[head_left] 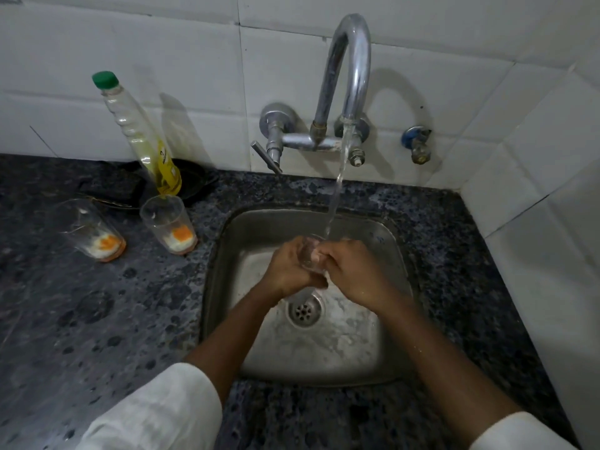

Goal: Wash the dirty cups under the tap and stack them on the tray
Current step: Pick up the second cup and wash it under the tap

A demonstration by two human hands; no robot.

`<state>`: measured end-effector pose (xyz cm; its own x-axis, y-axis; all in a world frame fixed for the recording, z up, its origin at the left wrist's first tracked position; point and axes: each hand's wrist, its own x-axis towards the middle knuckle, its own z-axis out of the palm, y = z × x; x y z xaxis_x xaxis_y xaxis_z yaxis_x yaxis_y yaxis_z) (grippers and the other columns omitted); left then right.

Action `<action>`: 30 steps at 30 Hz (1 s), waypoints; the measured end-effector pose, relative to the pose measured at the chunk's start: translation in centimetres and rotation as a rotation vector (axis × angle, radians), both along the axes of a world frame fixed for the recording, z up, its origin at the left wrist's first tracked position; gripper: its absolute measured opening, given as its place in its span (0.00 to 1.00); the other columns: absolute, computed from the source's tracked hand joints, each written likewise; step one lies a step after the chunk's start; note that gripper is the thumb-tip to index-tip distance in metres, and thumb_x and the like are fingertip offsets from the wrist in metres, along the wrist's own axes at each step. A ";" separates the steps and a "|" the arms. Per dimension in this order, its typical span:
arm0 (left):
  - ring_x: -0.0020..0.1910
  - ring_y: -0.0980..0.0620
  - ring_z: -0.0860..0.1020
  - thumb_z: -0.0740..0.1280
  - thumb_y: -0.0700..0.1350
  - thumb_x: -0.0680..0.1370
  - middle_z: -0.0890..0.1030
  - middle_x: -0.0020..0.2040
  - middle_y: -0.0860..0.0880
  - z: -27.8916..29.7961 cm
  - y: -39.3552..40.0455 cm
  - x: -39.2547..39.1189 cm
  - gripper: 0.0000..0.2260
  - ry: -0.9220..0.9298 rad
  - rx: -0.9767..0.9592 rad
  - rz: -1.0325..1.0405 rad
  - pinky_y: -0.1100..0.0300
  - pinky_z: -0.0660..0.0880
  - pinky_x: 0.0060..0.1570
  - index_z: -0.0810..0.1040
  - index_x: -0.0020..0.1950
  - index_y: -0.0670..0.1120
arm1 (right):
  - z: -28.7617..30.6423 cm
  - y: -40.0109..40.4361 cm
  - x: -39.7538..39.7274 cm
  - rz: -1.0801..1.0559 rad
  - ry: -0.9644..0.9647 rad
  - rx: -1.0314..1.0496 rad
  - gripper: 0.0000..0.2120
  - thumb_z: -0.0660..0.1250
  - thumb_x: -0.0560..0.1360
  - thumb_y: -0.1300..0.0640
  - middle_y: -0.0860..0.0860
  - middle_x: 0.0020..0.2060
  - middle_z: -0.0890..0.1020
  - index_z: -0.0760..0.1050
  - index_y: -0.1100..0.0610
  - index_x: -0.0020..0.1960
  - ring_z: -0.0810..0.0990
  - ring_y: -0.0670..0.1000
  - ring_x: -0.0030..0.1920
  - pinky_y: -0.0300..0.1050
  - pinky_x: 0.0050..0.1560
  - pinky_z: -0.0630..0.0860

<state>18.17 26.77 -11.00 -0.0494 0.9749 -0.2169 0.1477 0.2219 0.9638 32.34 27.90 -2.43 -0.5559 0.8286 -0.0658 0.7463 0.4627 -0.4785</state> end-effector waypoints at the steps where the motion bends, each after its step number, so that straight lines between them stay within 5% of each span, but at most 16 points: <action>1: 0.48 0.48 0.84 0.81 0.39 0.54 0.85 0.48 0.47 -0.1 0.0 0.6 0.28 -0.005 0.030 0.055 0.47 0.81 0.49 0.79 0.53 0.46 | 0.8 -0.3 -0.3 -0.034 -0.082 0.029 0.10 0.61 0.79 0.54 0.56 0.46 0.81 0.80 0.51 0.54 0.80 0.56 0.48 0.50 0.47 0.76; 5: 0.47 0.54 0.83 0.81 0.36 0.58 0.84 0.48 0.49 0.2 0.1 2.1 0.27 -0.066 0.117 0.183 0.56 0.81 0.49 0.78 0.54 0.46 | 2.7 -0.7 -0.5 -0.011 -0.313 0.309 0.11 0.60 0.80 0.54 0.52 0.47 0.79 0.78 0.49 0.59 0.75 0.53 0.56 0.48 0.54 0.68; 7: 0.48 0.52 0.83 0.80 0.41 0.58 0.84 0.48 0.52 0.4 0.2 2.3 0.26 -0.017 0.129 0.213 0.49 0.81 0.50 0.77 0.52 0.54 | 2.8 -0.1 -0.3 0.011 -0.307 0.271 0.11 0.61 0.78 0.57 0.52 0.45 0.83 0.80 0.49 0.55 0.79 0.54 0.51 0.48 0.49 0.72; 10: 0.47 0.54 0.82 0.78 0.46 0.61 0.83 0.47 0.54 0.9 -0.2 3.4 0.24 0.120 0.181 0.365 0.51 0.80 0.48 0.75 0.54 0.56 | 1.3 0.8 0.2 -0.055 0.028 0.032 0.09 0.64 0.77 0.60 0.44 0.33 0.80 0.83 0.51 0.47 0.78 0.43 0.33 0.43 0.38 0.72; 12: 0.47 0.54 0.82 0.78 0.46 0.62 0.83 0.48 0.53 1.8 -0.2 3.7 0.25 0.127 0.214 0.404 0.54 0.80 0.48 0.74 0.55 0.55 | 0.9 1.0 0.5 -0.065 0.232 0.023 0.09 0.66 0.76 0.64 0.42 0.34 0.81 0.84 0.54 0.46 0.77 0.39 0.31 0.36 0.37 0.72; 17: 0.52 0.45 0.80 0.76 0.29 0.60 0.82 0.51 0.43 2.9 1.4 -0.3 0.28 -0.371 0.044 -0.238 0.49 0.79 0.54 0.77 0.59 0.40 | 2.0 1.8 1.6 0.026 0.417 0.012 0.07 0.68 0.73 0.69 0.43 0.37 0.82 0.84 0.62 0.47 0.78 0.34 0.31 0.26 0.33 0.70; 19: 0.48 0.46 0.81 0.75 0.30 0.60 0.83 0.46 0.44 3.2 1.7 -0.4 0.23 -0.281 0.013 -0.238 0.50 0.79 0.51 0.80 0.53 0.42 | 1.8 2.0 1.8 0.049 0.404 0.014 0.06 0.68 0.74 0.66 0.43 0.35 0.83 0.84 0.60 0.45 0.79 0.37 0.32 0.27 0.34 0.70; 23: 0.44 0.51 0.83 0.79 0.39 0.60 0.84 0.44 0.51 3.9 1.9 2.3 0.20 0.059 0.023 0.152 0.55 0.81 0.43 0.79 0.49 0.48 | 0.8 2.6 1.1 -0.051 0.303 0.119 0.11 0.66 0.76 0.55 0.51 0.32 0.83 0.82 0.60 0.39 0.78 0.47 0.31 0.41 0.34 0.70; 26: 0.39 0.55 0.79 0.77 0.48 0.65 0.79 0.39 0.56 4.5 1.0 4.7 0.15 0.218 0.069 0.442 0.60 0.75 0.36 0.75 0.46 0.50 | 1.0 2.9 0.1 -0.120 0.276 0.089 0.10 0.67 0.77 0.56 0.50 0.31 0.81 0.82 0.60 0.41 0.76 0.45 0.30 0.36 0.31 0.68; 28: 0.40 0.53 0.80 0.76 0.47 0.66 0.80 0.40 0.55 4.3 0.9 4.4 0.16 0.224 0.123 0.409 0.57 0.77 0.37 0.74 0.49 0.50 | 1.1 3.0 -0.1 -0.124 0.281 0.088 0.10 0.67 0.77 0.56 0.53 0.32 0.82 0.82 0.60 0.40 0.78 0.50 0.31 0.39 0.32 0.70; 30: 0.45 0.50 0.83 0.78 0.39 0.64 0.82 0.46 0.51 4.3 1.1 2.3 0.21 0.041 0.106 0.136 0.53 0.82 0.41 0.75 0.53 0.49 | 1.4 3.3 0.5 -0.088 0.367 0.073 0.10 0.69 0.76 0.57 0.54 0.31 0.82 0.81 0.58 0.37 0.79 0.51 0.31 0.40 0.31 0.71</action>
<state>20.50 27.86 -6.72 -0.1889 0.9760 -0.1088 0.1629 0.1403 0.9766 32.80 31.15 -1.07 -0.4584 0.8693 0.1850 0.5700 0.4473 -0.6893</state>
